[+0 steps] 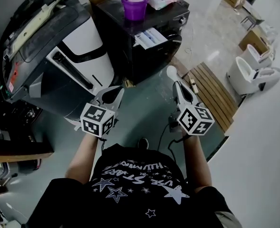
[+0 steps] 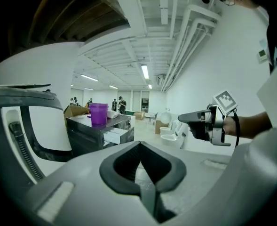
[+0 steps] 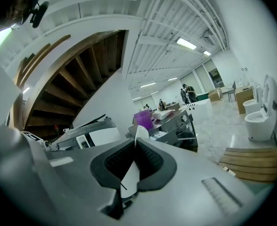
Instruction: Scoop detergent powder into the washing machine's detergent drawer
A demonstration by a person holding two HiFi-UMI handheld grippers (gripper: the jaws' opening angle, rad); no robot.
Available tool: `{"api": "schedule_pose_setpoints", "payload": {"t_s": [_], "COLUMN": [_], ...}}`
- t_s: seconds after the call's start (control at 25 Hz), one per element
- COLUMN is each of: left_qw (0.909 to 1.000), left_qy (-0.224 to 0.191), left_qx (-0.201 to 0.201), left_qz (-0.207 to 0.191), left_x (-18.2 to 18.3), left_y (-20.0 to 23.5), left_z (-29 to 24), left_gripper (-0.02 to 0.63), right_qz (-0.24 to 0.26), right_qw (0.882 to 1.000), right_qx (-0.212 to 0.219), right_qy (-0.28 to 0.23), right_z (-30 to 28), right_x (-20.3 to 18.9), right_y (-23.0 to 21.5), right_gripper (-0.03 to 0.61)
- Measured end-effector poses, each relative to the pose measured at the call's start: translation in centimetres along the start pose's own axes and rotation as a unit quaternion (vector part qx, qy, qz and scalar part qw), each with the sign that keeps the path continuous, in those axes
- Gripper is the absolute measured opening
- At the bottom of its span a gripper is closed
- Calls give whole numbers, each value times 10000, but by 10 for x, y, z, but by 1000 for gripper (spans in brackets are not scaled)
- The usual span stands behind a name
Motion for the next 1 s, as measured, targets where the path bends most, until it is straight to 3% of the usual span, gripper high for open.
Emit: {"api": "schedule_pose_setpoints", "payload": {"t_s": [0.32,0.56,1.0], "left_qw": [9994,9995,9988], "left_qy": [47,45,-103], "left_qx": [292,224,438], "left_qz": [186,234,217], "left_x": [12,23,57], "left_y": [5,25,144], "left_z": [-45,-85,-186], "left_gripper": [0,0,0], "right_qz": [-83,-100,84], "right_qw": [9999,9998,9996], "right_qx": [41,114,247], "right_qy": [104,100,132], "right_z": [-33,-76,-238], "right_x": [13,23,66], "right_y": [-40,-46,-74], "right_gripper": [34,34,32]}}
Point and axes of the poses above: the fingertips, and each gripper's own axes: z backward along the fingers, y to its left, x out of its top, the point moved 4 cm from there along z, backward along the fingers, and after that the axes turned 6 degrees about -y, right-handed, at the moved point
